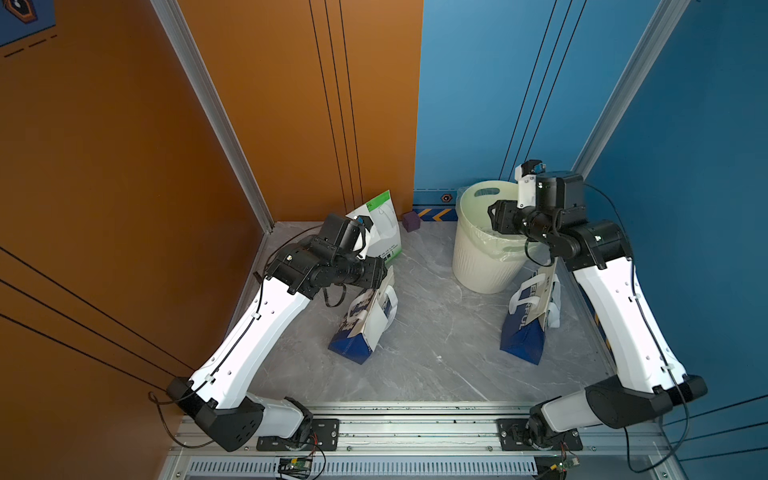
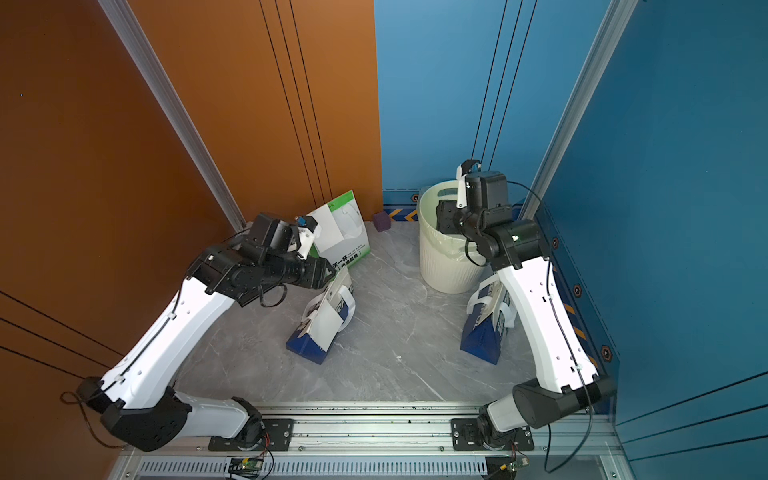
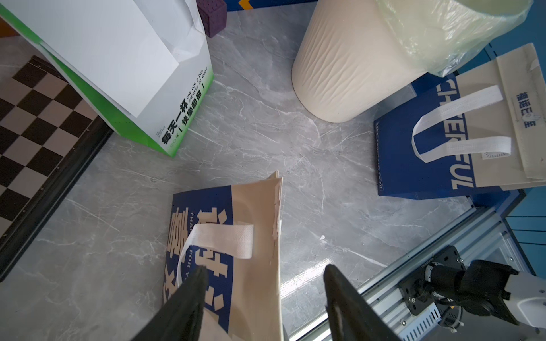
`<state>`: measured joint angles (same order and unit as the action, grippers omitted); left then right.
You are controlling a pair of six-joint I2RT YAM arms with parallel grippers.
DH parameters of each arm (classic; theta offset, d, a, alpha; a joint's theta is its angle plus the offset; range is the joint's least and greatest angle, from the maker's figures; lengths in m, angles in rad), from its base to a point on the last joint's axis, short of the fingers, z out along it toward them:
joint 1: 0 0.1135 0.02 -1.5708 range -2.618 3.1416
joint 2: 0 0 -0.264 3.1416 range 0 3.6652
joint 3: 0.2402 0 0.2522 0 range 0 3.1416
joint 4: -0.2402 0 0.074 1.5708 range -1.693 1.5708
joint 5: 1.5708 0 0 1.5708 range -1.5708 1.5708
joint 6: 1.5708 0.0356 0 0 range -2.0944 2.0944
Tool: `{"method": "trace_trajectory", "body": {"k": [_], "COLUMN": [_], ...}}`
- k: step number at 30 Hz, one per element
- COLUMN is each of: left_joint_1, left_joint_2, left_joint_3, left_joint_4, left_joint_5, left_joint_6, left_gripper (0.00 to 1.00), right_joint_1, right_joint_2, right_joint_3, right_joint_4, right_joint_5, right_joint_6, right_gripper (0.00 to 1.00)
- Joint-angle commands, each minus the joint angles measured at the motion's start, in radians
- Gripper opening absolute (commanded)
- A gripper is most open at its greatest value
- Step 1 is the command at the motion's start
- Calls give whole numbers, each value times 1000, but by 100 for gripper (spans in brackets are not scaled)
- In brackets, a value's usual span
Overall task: Shred takeout receipts and throw away
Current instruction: Pick up the takeout bag at the center of the board.
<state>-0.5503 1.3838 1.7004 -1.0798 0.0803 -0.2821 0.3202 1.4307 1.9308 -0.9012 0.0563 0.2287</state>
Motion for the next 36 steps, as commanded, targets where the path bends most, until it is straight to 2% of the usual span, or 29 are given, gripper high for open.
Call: {"method": "trace_trajectory", "body": {"k": [1,4,9,13,18,21,23,29,36], "left_joint_1": [-2,-1,-5,-4,-6,-7,-5,8,39], "left_joint_2": [31,72,131,158,170,169,164,148,112], "left_joint_3": [18,31,55,59,81,105,120,166,130], "left_joint_4": [-78,-82,-81,-82,-81,-80,-77,-71,54], "left_joint_5": [44,58,70,82,82,91,104,206,401], "left_joint_6": [29,31,44,63,69,55,34,-46,-74], "left_gripper": [64,56,39,33,7,0,0,0,0], "right_joint_1": [3,18,27,26,31,52,75,189,309], "right_joint_2": [-61,-110,-168,-184,-186,-184,-178,-175,-217], "right_joint_3": [-63,-111,-181,-188,-178,-175,-174,-259,-504], "right_joint_4": [-40,-41,-41,-42,-41,-41,-40,24,216], "right_joint_5": [-40,-80,-81,-91,-135,-205,-268,-559,-718], "right_joint_6": [31,43,49,58,91,106,108,104,68], "right_gripper": [63,63,62,61,58,58,57,58,61]}}
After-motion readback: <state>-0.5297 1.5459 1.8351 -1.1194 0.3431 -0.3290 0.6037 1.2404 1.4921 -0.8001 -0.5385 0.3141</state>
